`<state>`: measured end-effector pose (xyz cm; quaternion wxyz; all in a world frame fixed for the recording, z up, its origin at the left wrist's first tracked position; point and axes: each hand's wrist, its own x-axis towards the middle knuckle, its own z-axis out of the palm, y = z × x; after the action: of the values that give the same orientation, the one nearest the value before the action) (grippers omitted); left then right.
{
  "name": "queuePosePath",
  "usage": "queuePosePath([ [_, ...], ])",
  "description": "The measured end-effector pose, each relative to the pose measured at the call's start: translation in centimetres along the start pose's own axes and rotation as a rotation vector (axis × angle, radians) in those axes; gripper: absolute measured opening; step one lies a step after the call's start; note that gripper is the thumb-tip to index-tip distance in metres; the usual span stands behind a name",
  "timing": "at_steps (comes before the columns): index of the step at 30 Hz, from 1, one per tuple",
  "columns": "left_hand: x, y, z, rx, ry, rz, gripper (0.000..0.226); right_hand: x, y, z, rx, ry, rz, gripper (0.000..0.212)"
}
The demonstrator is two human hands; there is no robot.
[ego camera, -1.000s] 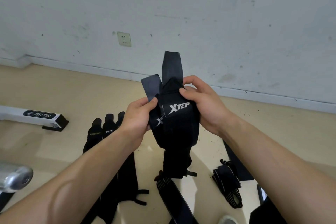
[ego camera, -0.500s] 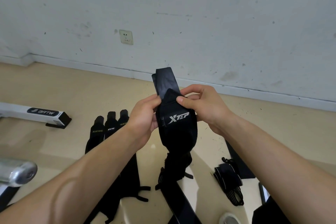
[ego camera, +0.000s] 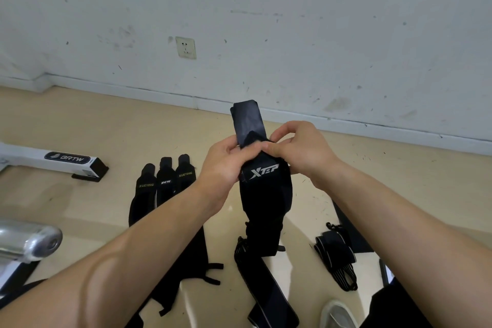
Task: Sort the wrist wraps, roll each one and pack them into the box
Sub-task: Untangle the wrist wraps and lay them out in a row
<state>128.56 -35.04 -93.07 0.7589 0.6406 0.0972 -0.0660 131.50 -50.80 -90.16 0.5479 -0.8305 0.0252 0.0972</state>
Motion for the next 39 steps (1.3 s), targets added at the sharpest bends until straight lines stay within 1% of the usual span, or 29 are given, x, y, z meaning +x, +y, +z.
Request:
queuePosePath([
  [2,0.2,-0.1,-0.2,0.014,0.020,0.031,0.017,0.1,0.1,0.0,-0.221,0.125,-0.054,0.043],
  [3,0.2,0.0,-0.4,-0.017,0.027,0.027,0.019,0.0,0.0,0.2,-0.272,0.176,-0.086,0.046],
  [4,0.2,0.4,-0.5,-0.055,0.022,0.022,0.020,-0.2,-0.1,0.4,-0.226,0.164,-0.111,0.044],
  [5,0.1,1.0,-0.5,-0.102,0.004,0.015,0.022,-0.3,-0.2,0.7,-0.095,0.078,-0.129,0.042],
  [7,0.1,2.2,-0.8,-0.196,-0.032,0.010,0.025,-0.5,0.1,1.7,0.167,-0.181,-0.136,0.040],
  [8,0.2,2.8,-1.2,-0.246,-0.032,0.011,0.026,-0.6,0.6,2.1,0.223,-0.278,-0.138,0.038],
  [9,0.5,3.4,-1.8,-0.296,-0.016,0.012,0.026,-0.6,1.2,2.4,0.232,-0.339,-0.140,0.034],
  [11,1.1,4.3,-3.3,-0.389,0.041,0.009,0.025,-0.4,2.7,2.6,0.175,-0.409,-0.115,0.031],
  [14,1.8,4.8,-5.5,-0.502,0.154,-0.027,0.024,-0.4,5.1,2.2,0.082,-0.546,-0.010,0.037],
  [17,2.3,4.7,-6.6,-0.581,0.226,-0.060,0.027,-0.6,8.1,1.5,-0.082,-0.663,0.090,0.028],
  [19,2.4,4.7,-6.8,-0.603,0.238,-0.061,0.029,-0.9,10.4,1.0,-0.210,-0.744,0.128,0.024],
  [21,2.5,4.6,-6.7,-0.609,0.224,-0.062,0.028,-1.4,12.4,0.3,-0.272,-0.789,0.194,0.019],
  [24,2.6,4.2,-6.2,-0.577,0.196,-0.062,0.025,-2.4,14.2,-1.3,-0.359,-0.769,0.281,0.006],
  [26,2.6,3.9,-5.9,-0.528,0.182,-0.037,0.027,-2.8,15.3,-2.2,-0.395,-0.702,0.312,0.014],
  [27,2.6,3.9,-5.8,-0.499,0.184,-0.012,0.029,-3.0,15.8,-2.5,-0.362,-0.670,0.339,0.021],
  [29,2.8,3.8,-5.8,-0.445,0.214,0.047,0.029,-3.5,16.8,-2.6,-0.220,-0.589,0.397,0.034],
  [32,2.9,3.1,-5.2,-0.305,0.262,0.132,0.024,-4.8,18.1,-1.3,-0.102,-0.456,0.392,0.041],
  [34,2.9,1.7,-4.3,-0.023,0.280,0.208,0.019,-5.6,18.6,0.3,-0.070,-0.361,0.340,0.040],
  [36,2.7,0.1,-3.5,0.333,0.250,0.281,0.021,-6.1,19.0,2.0,-0.037,-0.294,0.284,0.037],
  [37,2.9,-0.8,-3.3,0.476,0.233,0.298,0.023,-6.2,19.2,2.8,-0.043,-0.283,0.263,0.038],
  [39,4.0,-2.8,-3.5,0.669,0.202,0.275,0.026,-6.0,19.7,4.4,-0.089,-0.312,0.260,0.040],
])
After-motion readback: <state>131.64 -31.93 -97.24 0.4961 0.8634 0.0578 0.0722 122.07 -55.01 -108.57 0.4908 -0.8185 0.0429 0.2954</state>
